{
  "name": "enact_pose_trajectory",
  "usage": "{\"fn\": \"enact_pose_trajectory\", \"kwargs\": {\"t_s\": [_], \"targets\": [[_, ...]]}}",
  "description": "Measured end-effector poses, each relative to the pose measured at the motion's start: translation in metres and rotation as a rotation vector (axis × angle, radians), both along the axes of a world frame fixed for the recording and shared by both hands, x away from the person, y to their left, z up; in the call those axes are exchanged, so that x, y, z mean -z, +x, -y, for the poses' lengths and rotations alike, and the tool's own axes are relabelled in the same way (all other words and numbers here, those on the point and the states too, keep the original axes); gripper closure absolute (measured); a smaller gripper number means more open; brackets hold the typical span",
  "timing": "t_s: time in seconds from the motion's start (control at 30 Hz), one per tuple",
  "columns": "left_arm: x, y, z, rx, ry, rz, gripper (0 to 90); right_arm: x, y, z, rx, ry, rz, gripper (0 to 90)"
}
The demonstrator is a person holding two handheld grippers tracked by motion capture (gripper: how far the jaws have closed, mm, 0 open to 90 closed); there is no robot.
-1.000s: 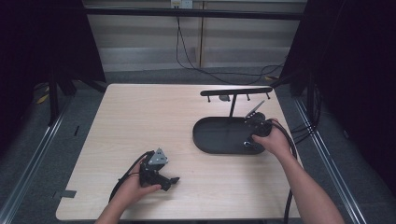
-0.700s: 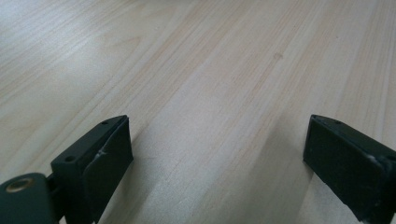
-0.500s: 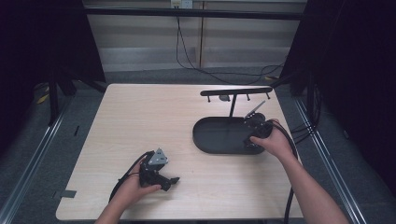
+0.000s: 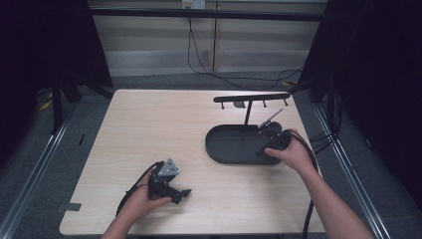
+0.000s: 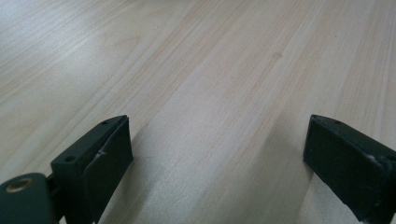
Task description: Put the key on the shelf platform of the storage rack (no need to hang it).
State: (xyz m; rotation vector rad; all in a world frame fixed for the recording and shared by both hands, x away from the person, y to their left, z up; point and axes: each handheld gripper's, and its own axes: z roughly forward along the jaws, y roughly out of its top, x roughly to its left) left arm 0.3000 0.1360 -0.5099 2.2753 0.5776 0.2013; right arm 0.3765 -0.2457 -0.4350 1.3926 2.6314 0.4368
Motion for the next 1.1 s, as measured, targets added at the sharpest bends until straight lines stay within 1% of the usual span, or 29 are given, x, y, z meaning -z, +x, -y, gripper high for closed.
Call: {"fn": "enact_pose_trajectory", "kwargs": {"t_s": [0.03,0.13,0.23,0.3,0.37,0.4,0.47,0.67,0.77,0.8,0.83,0.9,0.97,1.03,1.07,1.1], "targets": [[0.0,0.0,0.0,0.0,-0.001,-0.001,7.5,0.0,-0.001,0.0,-0.006,0.002,0.004,30.6],[0.0,0.0,0.0,0.004,0.004,0.001,7.5,-0.003,-0.005,-0.003,-0.013,0.009,-0.005,30.6],[0.0,0.0,0.0,0.001,0.0,0.0,7.5,-0.004,-0.007,-0.003,-0.021,0.018,0.005,30.6],[0.0,0.0,0.0,0.004,0.004,0.001,7.5,-0.003,-0.012,-0.005,-0.023,0.029,-0.004,30.5],[0.0,0.0,0.0,0.0,0.0,0.0,7.5,-0.003,-0.013,-0.005,-0.025,0.026,-0.001,30.5],[0.0,0.0,0.0,0.004,0.005,0.002,7.5,-0.003,-0.016,-0.006,-0.036,0.025,0.003,30.5],[0.0,0.0,0.0,0.0,0.001,0.0,7.6,-0.002,-0.018,-0.006,-0.044,0.026,-0.002,30.4],[0.0,0.0,0.0,0.0,-0.001,-0.001,7.5,-0.005,-0.026,-0.003,-0.039,0.035,-0.007,30.1],[0.0,0.0,0.0,0.0,0.0,0.0,7.5,-0.008,-0.03,-0.001,-0.041,0.025,0.005,29.9],[0.0,0.0,0.0,0.001,0.0,0.0,7.5,-0.009,-0.032,0.0,-0.051,0.025,0.015,29.9],[0.0,0.0,0.0,0.0,0.0,0.0,7.5,-0.009,-0.034,0.0,-0.05,0.03,0.007,29.8],[0.0,0.0,0.0,0.0,-0.001,0.0,7.5,-0.009,-0.035,0.0,-0.052,0.027,0.011,29.8],[0.0,0.0,0.0,0.0,-0.001,0.0,7.5,-0.008,-0.038,-0.001,-0.062,0.026,0.005,29.7],[0.0,0.0,0.0,0.0,0.0,0.0,7.5,-0.008,-0.041,-0.002,-0.068,0.027,0.01,29.7],[0.0,0.0,0.0,0.0,0.001,0.0,7.5,-0.008,-0.044,-0.002,-0.067,0.034,0.02,29.7],[0.0,0.0,0.0,0.002,0.004,0.001,7.5,-0.008,-0.045,-0.001,-0.068,0.036,0.017,29.7]]}}
